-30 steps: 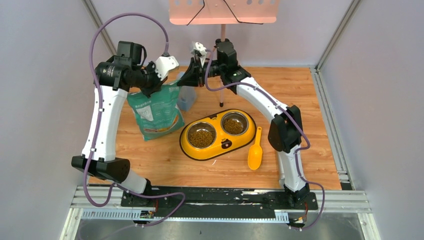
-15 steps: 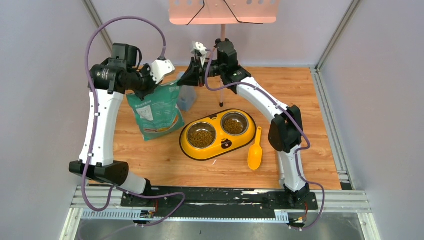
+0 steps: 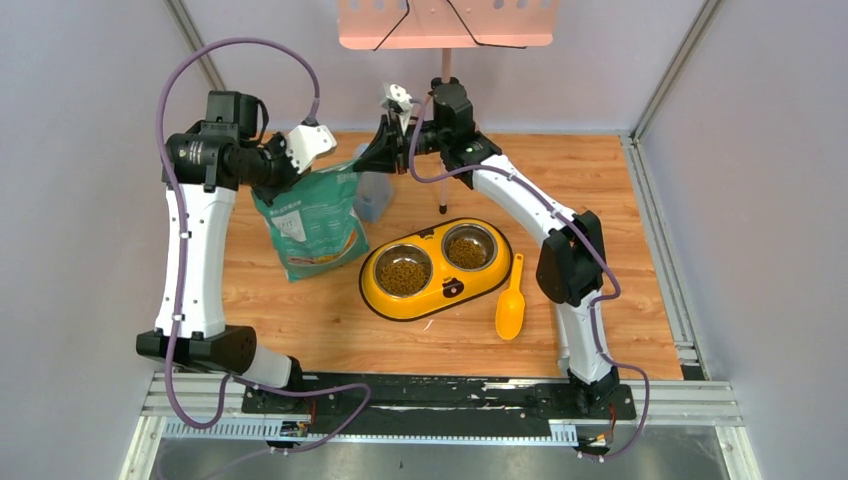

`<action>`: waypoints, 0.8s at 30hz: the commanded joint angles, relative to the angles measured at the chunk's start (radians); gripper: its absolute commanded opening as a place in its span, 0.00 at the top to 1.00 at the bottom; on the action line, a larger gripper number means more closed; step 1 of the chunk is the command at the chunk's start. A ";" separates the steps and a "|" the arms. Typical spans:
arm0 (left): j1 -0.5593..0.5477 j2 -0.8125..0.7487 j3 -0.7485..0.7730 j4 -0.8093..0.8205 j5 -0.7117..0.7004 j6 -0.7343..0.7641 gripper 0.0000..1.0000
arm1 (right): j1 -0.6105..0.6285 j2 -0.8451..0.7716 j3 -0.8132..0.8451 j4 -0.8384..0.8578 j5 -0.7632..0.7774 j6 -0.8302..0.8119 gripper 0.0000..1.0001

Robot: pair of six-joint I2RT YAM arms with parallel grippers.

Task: Serve the pet food

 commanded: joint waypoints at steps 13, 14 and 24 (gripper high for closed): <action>0.140 0.002 0.149 -0.145 -0.091 0.112 1.00 | -0.028 -0.049 0.006 0.019 0.014 -0.001 1.00; 0.141 0.011 0.160 -0.147 -0.097 0.093 1.00 | -0.028 -0.050 0.006 0.019 0.013 -0.001 1.00; 0.148 -0.030 0.119 -0.076 -0.167 0.129 1.00 | -0.028 -0.049 0.000 0.019 0.026 0.001 1.00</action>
